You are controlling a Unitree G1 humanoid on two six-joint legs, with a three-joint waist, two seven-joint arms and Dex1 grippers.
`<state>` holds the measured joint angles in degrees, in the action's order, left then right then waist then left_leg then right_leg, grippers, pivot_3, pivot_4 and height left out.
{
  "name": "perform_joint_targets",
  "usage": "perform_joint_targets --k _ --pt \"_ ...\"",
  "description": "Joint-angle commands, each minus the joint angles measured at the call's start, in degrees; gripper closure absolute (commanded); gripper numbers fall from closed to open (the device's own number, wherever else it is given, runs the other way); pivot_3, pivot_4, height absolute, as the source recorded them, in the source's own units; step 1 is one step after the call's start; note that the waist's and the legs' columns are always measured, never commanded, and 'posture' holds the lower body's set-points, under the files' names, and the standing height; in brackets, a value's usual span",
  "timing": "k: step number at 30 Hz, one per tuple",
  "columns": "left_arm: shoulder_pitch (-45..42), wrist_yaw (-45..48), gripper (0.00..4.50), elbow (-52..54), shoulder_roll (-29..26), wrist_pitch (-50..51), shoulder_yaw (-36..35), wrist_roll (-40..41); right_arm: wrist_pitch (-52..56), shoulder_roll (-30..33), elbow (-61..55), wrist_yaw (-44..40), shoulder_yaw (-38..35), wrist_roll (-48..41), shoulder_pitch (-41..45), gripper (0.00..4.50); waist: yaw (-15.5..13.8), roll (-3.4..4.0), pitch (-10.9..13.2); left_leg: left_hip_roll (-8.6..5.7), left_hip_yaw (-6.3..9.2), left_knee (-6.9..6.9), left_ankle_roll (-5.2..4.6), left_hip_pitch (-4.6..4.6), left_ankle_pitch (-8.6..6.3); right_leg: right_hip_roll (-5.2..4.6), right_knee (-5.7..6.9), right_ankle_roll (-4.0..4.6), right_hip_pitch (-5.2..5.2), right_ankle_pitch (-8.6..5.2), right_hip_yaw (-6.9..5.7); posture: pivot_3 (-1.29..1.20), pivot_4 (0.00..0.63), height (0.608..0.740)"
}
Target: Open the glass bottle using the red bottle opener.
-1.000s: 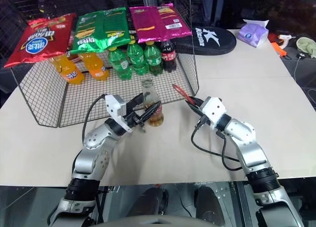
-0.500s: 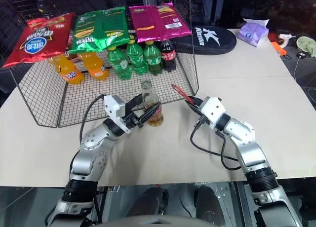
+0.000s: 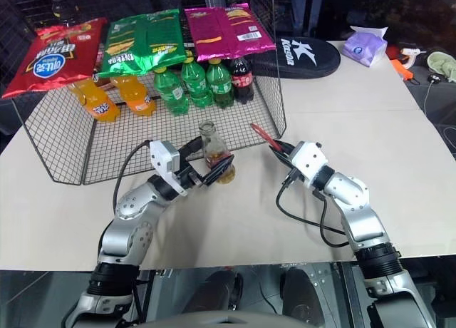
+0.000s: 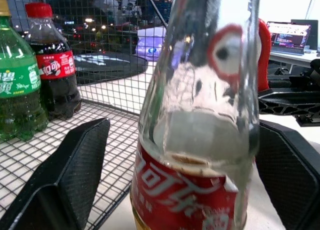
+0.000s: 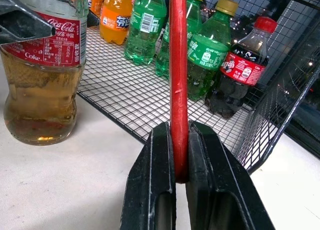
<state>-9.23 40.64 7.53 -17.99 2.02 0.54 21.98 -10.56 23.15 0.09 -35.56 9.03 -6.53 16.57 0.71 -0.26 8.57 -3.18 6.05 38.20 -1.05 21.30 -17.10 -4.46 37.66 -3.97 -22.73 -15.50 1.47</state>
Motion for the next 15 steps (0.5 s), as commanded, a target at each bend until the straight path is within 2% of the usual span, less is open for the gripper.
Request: perform_joint_targets --k 1,5,12,14,15 --pt "2.04 1.21 0.01 3.63 -1.22 -1.18 -0.43 0.28 0.08 -0.10 -1.59 -0.25 -1.88 -1.43 -1.10 4.50 0.03 0.00 0.00 0.00 0.00 0.00 0.00 0.00 0.00 0.00 0.00 0.00 0.00 0.00 0.00 0.00 0.150 0.740" --pt "5.59 1.98 0.01 6.43 -3.15 -0.74 -1.25 0.69 4.27 1.18 -3.96 -2.86 -2.32 -4.50 -3.66 4.50 0.00 0.02 0.01 0.01 0.00 -0.02 0.00 0.01 0.00 -0.01 -0.02 0.00 -0.01 0.00 0.02 0.00 0.150 0.740" --pt "15.76 3.70 0.01 11.91 -7.90 -1.43 -4.66 1.38 23.55 5.80 -14.88 -8.26 -2.37 -15.08 -11.08 4.50 -0.02 0.12 0.10 0.06 0.00 -0.07 -0.01 0.02 -0.02 -0.25 -0.06 0.01 -0.01 0.00 0.09 0.00 0.150 0.740" --pt "18.09 3.25 0.00 12.80 -8.79 -0.68 -5.87 1.59 25.18 6.81 -16.54 -8.64 -2.96 -15.75 -12.01 3.64 -0.01 0.13 0.11 0.07 0.00 -0.07 -0.02 0.02 -0.02 -0.26 -0.06 0.01 -0.01 0.00 0.13 0.00 0.150 0.740" --pt "18.91 3.02 0.00 13.08 -9.03 -0.12 -6.29 1.86 25.85 7.20 -17.15 -8.78 -3.18 -16.02 -12.41 3.37 -0.05 0.13 0.11 0.07 0.00 -0.07 -0.03 0.02 -0.03 -0.26 -0.06 0.01 -0.01 -0.01 0.12 0.00 0.150 0.740"
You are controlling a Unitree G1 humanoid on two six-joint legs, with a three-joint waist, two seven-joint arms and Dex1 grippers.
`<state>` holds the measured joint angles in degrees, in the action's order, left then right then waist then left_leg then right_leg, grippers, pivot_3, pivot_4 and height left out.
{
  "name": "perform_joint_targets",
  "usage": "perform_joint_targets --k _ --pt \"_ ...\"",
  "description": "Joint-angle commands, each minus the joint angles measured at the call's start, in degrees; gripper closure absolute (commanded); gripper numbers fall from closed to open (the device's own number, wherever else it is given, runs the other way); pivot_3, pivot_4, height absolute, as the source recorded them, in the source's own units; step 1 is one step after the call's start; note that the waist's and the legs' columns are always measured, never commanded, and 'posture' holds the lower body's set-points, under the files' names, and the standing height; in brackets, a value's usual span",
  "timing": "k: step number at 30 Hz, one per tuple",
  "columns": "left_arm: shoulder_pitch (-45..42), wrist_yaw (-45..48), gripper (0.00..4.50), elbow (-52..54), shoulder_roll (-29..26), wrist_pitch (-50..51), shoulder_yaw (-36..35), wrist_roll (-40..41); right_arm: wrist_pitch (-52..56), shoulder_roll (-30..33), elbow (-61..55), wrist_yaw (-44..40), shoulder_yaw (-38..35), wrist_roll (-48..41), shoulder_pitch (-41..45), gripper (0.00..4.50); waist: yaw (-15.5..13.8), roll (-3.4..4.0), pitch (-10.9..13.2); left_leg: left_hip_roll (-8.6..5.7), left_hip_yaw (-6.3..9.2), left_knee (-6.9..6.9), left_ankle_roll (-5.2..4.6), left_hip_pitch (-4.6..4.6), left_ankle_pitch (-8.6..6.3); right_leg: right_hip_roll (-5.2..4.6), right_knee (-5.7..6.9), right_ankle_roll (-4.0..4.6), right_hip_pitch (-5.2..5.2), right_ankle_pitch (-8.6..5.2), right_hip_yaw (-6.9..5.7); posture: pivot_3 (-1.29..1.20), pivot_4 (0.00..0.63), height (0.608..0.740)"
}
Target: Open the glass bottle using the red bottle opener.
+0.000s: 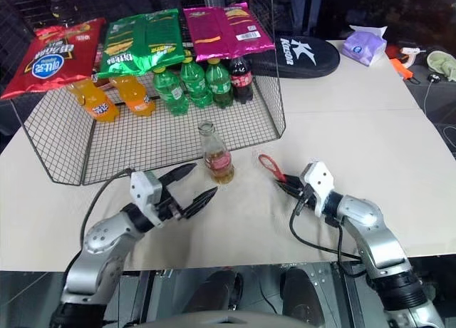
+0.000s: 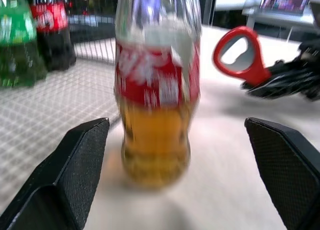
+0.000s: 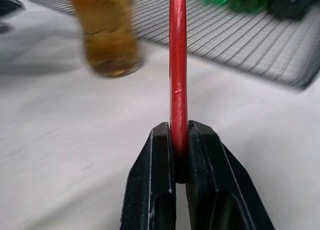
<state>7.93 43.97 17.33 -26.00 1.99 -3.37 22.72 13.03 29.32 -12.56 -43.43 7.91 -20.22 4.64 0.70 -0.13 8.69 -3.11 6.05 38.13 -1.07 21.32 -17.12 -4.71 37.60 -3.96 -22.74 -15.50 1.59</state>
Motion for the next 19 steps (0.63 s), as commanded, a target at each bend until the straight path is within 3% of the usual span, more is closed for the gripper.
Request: perform_joint_targets --k 1,4,7,14,19 --pt "2.33 -0.66 0.00 3.46 -1.18 0.40 -2.76 1.17 2.72 1.41 -4.92 -1.06 -2.26 -2.54 -0.82 2.88 -0.08 0.01 0.00 0.00 0.00 0.00 -0.07 0.00 -0.04 0.00 0.01 0.00 0.00 0.00 -0.01 0.00 0.150 0.740" --pt "4.33 -2.85 0.00 4.27 -1.91 1.57 -4.29 -0.36 4.37 3.53 -6.98 -1.30 -5.44 -3.95 -3.66 1.31 -0.38 -0.03 0.04 -0.01 0.01 0.01 -0.17 0.01 -0.10 0.01 -0.01 0.00 0.01 0.00 -0.10 0.00 0.150 0.740" --pt "6.91 -3.28 0.00 5.97 -3.01 2.74 -4.91 -0.80 3.49 5.65 -6.44 -1.82 -9.71 -4.12 -7.16 0.10 -0.52 -0.04 0.04 -0.03 0.02 0.02 -0.11 0.05 -0.06 -0.01 -0.08 0.00 0.01 0.00 -0.13 0.00 0.150 0.740" --pt "15.03 -2.37 0.00 9.32 -4.97 4.05 -6.45 -0.35 -7.06 10.69 -2.64 -9.47 -17.44 -2.62 -17.72 0.04 -0.55 -0.02 0.06 -0.01 0.08 0.02 -0.09 0.21 -0.06 -0.06 -0.26 -0.01 0.00 0.00 -0.13 0.00 0.150 0.740" --pt "16.67 -2.94 0.00 10.00 -4.76 4.59 -5.96 -0.97 -9.36 10.28 -1.27 -10.42 -18.79 -2.70 -20.63 0.04 -0.54 -0.02 0.06 0.01 0.08 0.07 -0.26 0.20 -0.16 -0.06 -0.18 -0.01 0.02 0.01 -0.14 0.00 0.150 0.740"
